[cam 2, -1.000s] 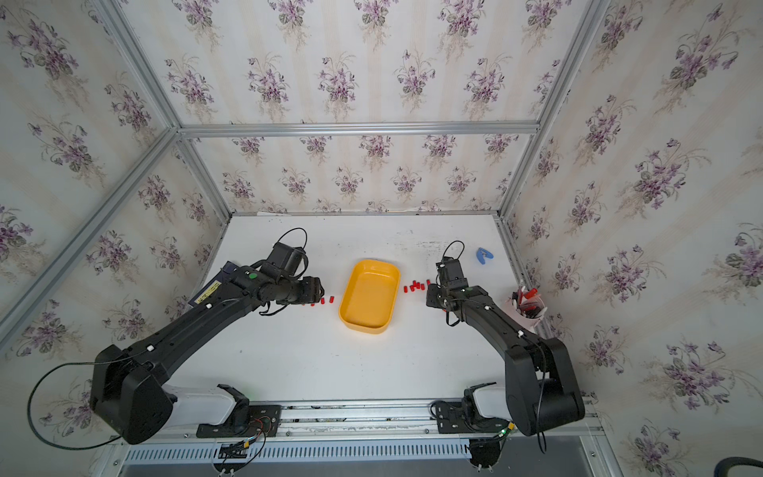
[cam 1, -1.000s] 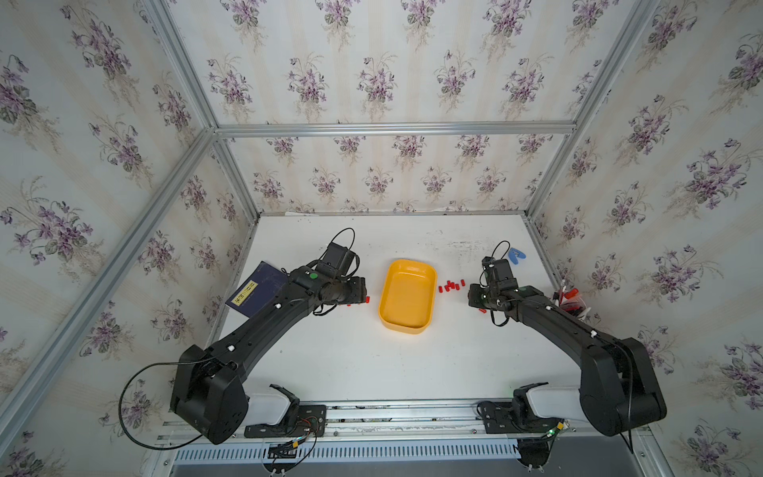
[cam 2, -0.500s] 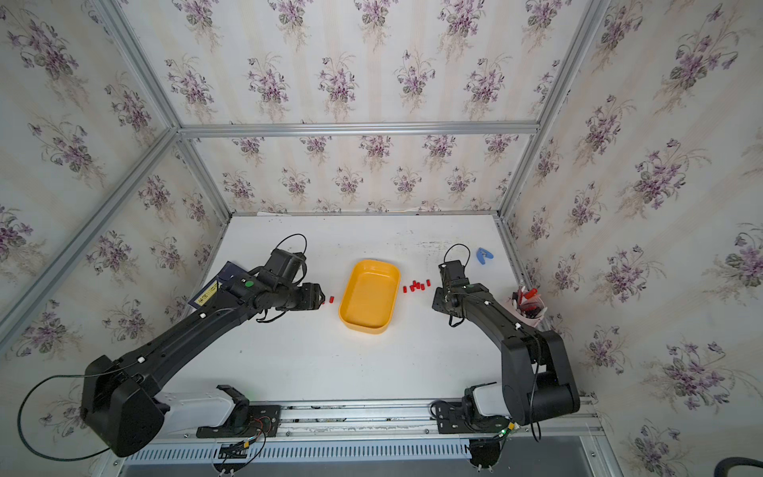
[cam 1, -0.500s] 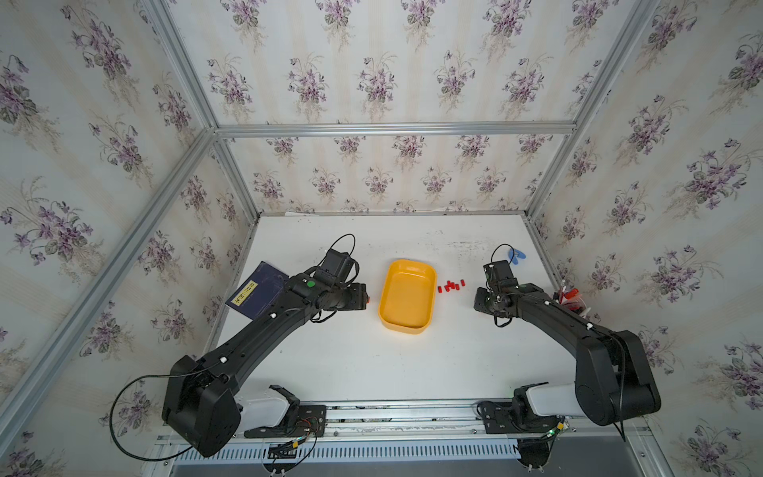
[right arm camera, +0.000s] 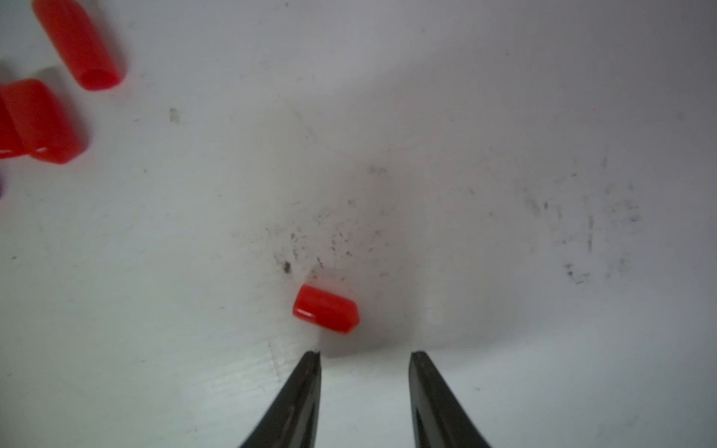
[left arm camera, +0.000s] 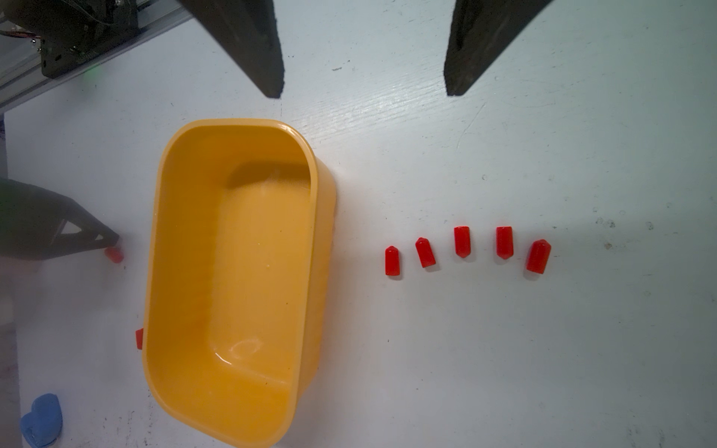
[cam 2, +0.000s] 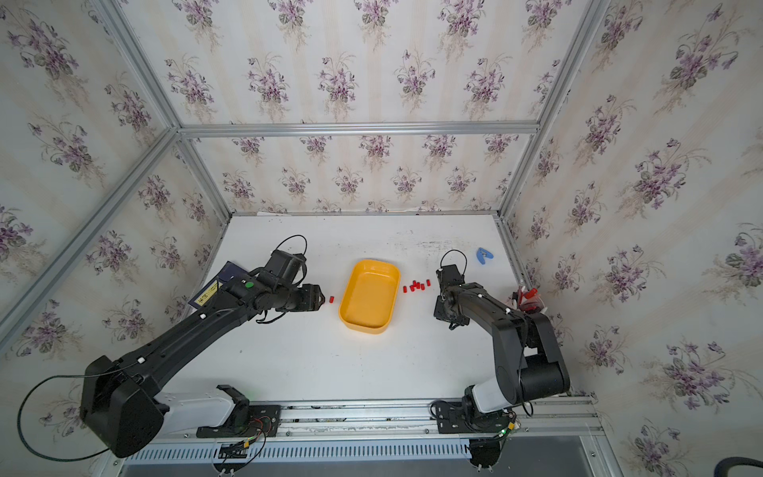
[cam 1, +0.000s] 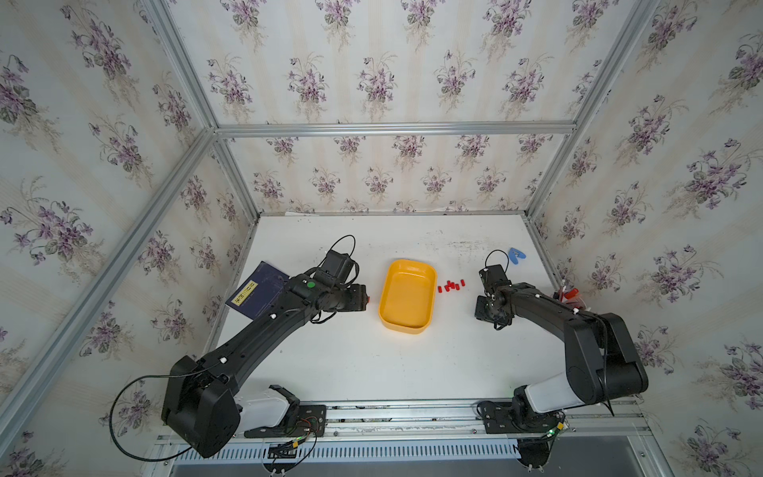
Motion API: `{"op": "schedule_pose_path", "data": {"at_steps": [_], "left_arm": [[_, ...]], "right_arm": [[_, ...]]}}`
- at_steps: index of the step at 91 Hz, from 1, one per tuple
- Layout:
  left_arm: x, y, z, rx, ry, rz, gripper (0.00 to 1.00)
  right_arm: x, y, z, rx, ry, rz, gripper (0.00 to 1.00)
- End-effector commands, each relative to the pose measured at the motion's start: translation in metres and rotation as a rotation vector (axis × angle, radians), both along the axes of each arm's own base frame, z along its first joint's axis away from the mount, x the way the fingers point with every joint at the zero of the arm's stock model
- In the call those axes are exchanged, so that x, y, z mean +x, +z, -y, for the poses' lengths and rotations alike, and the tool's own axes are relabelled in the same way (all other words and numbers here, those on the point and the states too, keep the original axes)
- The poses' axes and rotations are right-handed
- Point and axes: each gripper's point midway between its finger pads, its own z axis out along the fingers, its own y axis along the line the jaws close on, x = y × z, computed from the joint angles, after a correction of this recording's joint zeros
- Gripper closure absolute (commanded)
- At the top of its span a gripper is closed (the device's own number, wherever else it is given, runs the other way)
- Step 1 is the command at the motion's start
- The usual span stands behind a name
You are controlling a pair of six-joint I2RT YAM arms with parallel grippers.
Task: Take the screw protection sleeves out of the storage box
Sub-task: Pick up the screw protection sleeve from the center of the board.
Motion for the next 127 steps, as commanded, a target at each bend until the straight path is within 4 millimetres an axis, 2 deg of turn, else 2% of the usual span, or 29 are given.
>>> {"op": "schedule_pose_path", "data": {"at_steps": [1, 25, 48, 64, 96, 127], "left_arm": [[0.003, 0.002, 0.002, -0.003, -0.006, 0.005, 0.30], [0.003, 0.001, 0.000, 0.007, -0.003, 0.006, 0.30], [0.003, 0.002, -0.001, 0.013, -0.003, 0.007, 0.30], [0.003, -0.001, 0.000, 0.011, -0.003, 0.001, 0.30], [0.003, -0.001, -0.001, 0.010, 0.000, 0.003, 0.30], [0.002, -0.003, -0.001, 0.010, 0.001, 0.002, 0.30]], "right_arm": [[0.007, -0.004, 0.001, -0.014, 0.002, 0.005, 0.57], [0.025, -0.006, -0.002, -0.024, 0.024, 0.029, 0.59], [0.031, -0.006, -0.002, -0.031, 0.032, 0.032, 0.65], [0.024, -0.007, -0.002, -0.029, 0.044, 0.012, 0.68], [0.016, -0.002, -0.008, 0.014, 0.063, 0.011, 0.68], [0.008, -0.005, -0.017, 0.070, 0.078, 0.000, 0.67]]}}
